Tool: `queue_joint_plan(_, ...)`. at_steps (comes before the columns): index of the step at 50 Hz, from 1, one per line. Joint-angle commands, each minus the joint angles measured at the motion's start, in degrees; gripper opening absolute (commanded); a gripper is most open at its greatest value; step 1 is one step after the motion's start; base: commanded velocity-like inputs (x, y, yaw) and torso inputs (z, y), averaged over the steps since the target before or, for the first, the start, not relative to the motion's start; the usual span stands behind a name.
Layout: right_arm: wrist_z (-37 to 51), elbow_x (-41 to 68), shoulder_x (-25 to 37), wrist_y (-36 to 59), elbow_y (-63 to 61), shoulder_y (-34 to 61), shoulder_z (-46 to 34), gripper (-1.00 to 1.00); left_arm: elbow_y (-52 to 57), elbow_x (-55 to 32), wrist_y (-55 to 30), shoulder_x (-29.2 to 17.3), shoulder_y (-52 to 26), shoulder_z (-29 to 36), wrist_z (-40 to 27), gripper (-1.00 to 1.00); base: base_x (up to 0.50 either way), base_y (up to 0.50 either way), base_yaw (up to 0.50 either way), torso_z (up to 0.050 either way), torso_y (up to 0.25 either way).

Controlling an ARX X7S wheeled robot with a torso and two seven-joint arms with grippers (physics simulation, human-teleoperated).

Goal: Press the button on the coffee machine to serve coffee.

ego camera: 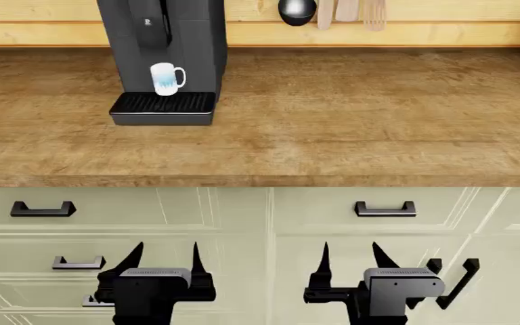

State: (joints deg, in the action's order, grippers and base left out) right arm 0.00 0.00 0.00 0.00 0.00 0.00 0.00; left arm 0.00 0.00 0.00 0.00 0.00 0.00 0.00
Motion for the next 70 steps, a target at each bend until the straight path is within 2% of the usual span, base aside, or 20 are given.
queue_joint_plan(1, 1.3, 0.9, 0.9, 0.0, -0.1, 0.0, -1.0, 1.00, 0.0, -0.9, 0.0, -0.9, 0.0, 1.0, -1.0, 1.00, 0.00, 0.00, 0.00, 0.000, 0.000)
queue_joint_plan(7, 2.0, 1.1, 2.4, -0.7, -0.1, -0.1, -3.3, 1.00, -0.1, -2.1, 0.4, -2.4, 0.1, 2.0, -1.9, 1.00, 0.00, 0.00, 0.00, 0.000, 0.000)
queue_joint_plan(8, 1.7, 0.1, 2.9, 1.8, -0.9, -0.1, -4.5, 1.00, -0.1, -2.2, 0.4, -2.5, 0.1, 2.1, -2.1, 1.00, 0.00, 0.00, 0.00, 0.000, 0.000)
queue_joint_plan(25, 4.5, 2.9, 3.8, -0.9, 0.0, 0.1, -4.6, 1.00, -0.6, -2.9, 0.3, -3.5, -0.6, 4.5, -4.6, 1.00, 0.00, 0.01, 0.00, 0.000, 0.000)
queue_joint_plan(51, 6.9, 3.8, 5.7, -0.8, -0.3, 0.1, -6.8, 1.00, -0.7, -4.5, 0.8, -5.5, -0.5, 6.5, -6.7, 1.00, 0.14, 0.34, 0.00, 0.000, 0.000)
queue_joint_plan(70, 8.2, 4.5, 6.8, -0.3, -0.8, 0.1, -8.2, 1.00, -0.1, -6.1, 0.4, -6.8, -0.3, 7.4, -7.5, 1.00, 0.00, 0.26, 0.00, 0.000, 0.000)
